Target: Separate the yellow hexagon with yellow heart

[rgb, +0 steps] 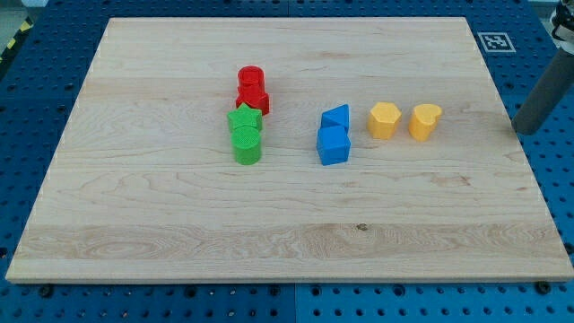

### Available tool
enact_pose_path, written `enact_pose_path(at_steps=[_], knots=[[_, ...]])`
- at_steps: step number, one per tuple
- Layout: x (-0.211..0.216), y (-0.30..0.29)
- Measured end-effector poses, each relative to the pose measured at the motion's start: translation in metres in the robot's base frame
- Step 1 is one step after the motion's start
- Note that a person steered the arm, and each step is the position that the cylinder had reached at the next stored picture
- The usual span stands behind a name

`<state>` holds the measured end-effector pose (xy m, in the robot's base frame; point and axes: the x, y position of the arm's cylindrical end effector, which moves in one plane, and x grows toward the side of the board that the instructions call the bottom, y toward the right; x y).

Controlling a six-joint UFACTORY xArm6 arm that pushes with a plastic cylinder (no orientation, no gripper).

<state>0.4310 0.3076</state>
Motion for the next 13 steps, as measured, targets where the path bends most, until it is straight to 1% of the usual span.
enact_pose_path(at_steps=[6,8,9,10,11,12,13], knots=[[0.000,0.009],[0.051,0.009],[0.056,-0.013],[0.053,-0.058],[0.058,-0.085],[0.045,-0.125],[0.014,-0.154]])
